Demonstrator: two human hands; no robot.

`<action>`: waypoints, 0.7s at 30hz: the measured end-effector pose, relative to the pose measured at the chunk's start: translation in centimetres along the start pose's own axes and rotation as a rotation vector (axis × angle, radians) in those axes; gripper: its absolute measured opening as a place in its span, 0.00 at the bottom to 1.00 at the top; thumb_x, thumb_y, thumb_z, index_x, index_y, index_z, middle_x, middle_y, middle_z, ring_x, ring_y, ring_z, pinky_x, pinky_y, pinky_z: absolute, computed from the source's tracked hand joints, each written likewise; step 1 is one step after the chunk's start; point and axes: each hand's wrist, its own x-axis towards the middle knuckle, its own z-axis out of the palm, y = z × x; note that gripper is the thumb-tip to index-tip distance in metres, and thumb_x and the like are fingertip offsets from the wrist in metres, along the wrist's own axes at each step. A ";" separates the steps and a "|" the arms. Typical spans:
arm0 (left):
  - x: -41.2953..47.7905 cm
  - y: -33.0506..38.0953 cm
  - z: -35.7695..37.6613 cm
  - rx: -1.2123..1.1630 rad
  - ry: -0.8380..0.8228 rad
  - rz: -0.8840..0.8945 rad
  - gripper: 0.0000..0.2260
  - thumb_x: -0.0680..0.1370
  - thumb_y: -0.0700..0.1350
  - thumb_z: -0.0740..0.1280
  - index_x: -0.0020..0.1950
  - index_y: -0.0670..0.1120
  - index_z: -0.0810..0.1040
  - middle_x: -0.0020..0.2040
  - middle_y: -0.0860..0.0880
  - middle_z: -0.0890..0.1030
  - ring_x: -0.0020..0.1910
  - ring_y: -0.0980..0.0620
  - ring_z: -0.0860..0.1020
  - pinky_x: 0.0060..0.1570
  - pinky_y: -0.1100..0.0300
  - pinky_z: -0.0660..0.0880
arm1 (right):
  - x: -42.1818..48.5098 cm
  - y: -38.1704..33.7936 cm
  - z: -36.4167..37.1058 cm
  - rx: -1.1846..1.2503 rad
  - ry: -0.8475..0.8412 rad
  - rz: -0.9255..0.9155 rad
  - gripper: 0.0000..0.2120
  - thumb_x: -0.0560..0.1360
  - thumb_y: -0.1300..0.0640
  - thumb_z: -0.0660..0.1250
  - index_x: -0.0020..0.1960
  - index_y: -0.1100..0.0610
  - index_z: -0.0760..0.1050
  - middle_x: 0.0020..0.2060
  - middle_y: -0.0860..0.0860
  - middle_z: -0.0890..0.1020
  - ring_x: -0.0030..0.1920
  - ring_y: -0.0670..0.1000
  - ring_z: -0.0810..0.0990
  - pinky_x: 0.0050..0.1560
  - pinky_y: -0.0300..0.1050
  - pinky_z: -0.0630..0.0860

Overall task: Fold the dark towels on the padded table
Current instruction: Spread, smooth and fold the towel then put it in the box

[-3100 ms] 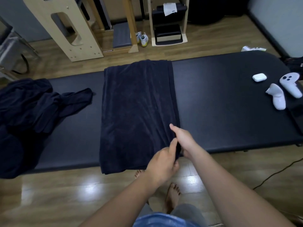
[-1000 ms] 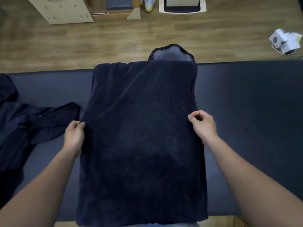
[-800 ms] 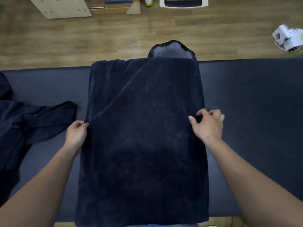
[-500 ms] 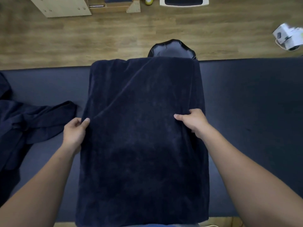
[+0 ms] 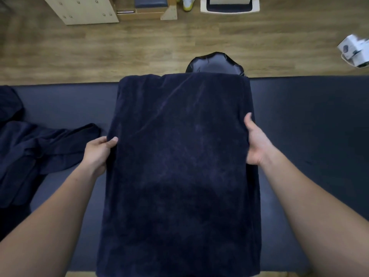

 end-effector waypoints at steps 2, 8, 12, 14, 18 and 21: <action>-0.2 0.2 -0.2 -0.024 0.055 0.016 0.06 0.81 0.41 0.66 0.46 0.43 0.80 0.45 0.46 0.84 0.43 0.49 0.82 0.42 0.55 0.79 | -0.1 -1.0 -0.5 -0.067 0.071 -0.100 0.23 0.75 0.38 0.66 0.59 0.54 0.80 0.56 0.56 0.84 0.50 0.54 0.86 0.43 0.50 0.82; 0.2 1.0 0.5 -0.088 0.034 -0.035 0.07 0.79 0.36 0.65 0.43 0.43 0.78 0.46 0.43 0.83 0.41 0.48 0.83 0.35 0.59 0.79 | 1.9 -0.6 -1.3 -0.076 0.301 -0.276 0.14 0.79 0.48 0.66 0.60 0.54 0.79 0.54 0.54 0.85 0.52 0.54 0.84 0.48 0.54 0.82; 0.5 2.3 1.5 -0.020 -0.133 -0.098 0.10 0.75 0.44 0.73 0.53 0.41 0.82 0.49 0.45 0.86 0.46 0.48 0.85 0.43 0.55 0.81 | 2.4 -1.5 -0.6 0.046 0.220 -0.109 0.22 0.82 0.41 0.56 0.62 0.54 0.78 0.52 0.55 0.86 0.49 0.56 0.86 0.42 0.55 0.83; 0.9 3.2 1.5 -0.073 -0.214 -0.124 0.12 0.76 0.42 0.71 0.58 0.41 0.81 0.54 0.43 0.85 0.51 0.46 0.84 0.50 0.51 0.80 | 2.1 -1.9 -0.3 -0.027 0.179 -0.049 0.19 0.81 0.45 0.60 0.63 0.56 0.79 0.52 0.56 0.85 0.47 0.56 0.86 0.39 0.53 0.83; 1.4 3.7 0.6 -0.272 -0.316 -0.205 0.14 0.75 0.39 0.62 0.59 0.43 0.80 0.50 0.46 0.85 0.46 0.48 0.85 0.45 0.53 0.80 | 1.7 -2.2 0.7 -0.222 0.050 0.031 0.26 0.71 0.39 0.73 0.60 0.56 0.81 0.54 0.54 0.85 0.53 0.55 0.84 0.48 0.51 0.82; 1.8 3.8 0.7 -0.190 -0.333 -0.214 0.11 0.77 0.39 0.63 0.58 0.42 0.80 0.48 0.46 0.86 0.44 0.48 0.85 0.43 0.54 0.82 | 2.2 -2.7 1.3 -0.236 0.162 -0.063 0.25 0.74 0.40 0.71 0.63 0.56 0.78 0.53 0.55 0.85 0.52 0.57 0.84 0.51 0.56 0.82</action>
